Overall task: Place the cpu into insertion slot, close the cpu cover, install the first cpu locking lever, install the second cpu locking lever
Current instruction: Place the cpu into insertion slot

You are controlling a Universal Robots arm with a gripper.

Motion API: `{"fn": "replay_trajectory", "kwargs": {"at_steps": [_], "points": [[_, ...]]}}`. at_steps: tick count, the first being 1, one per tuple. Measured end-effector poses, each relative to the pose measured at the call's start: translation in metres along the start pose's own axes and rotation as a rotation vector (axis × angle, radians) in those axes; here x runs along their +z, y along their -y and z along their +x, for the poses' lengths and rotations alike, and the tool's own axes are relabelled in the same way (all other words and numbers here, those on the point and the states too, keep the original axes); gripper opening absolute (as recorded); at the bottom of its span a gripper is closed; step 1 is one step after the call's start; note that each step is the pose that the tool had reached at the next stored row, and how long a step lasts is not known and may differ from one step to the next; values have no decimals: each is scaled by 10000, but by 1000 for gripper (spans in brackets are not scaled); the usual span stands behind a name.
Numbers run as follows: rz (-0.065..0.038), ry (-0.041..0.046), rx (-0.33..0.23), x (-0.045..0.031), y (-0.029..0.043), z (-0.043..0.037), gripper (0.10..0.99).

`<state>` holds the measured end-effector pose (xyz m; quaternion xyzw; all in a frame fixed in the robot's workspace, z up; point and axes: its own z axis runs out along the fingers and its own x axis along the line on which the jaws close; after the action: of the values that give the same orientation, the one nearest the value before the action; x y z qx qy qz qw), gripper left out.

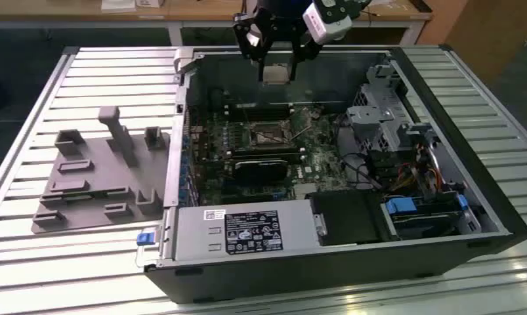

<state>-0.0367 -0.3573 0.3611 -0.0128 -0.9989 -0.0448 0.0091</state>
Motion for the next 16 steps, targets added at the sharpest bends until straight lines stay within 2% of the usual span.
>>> {"fn": "replay_trajectory", "kwargs": {"at_steps": [11, 16], "points": [[0, 0, 0, 0, 0, 0, 537], [-1, 0, 0, 38, 3, -1, 537]]}}
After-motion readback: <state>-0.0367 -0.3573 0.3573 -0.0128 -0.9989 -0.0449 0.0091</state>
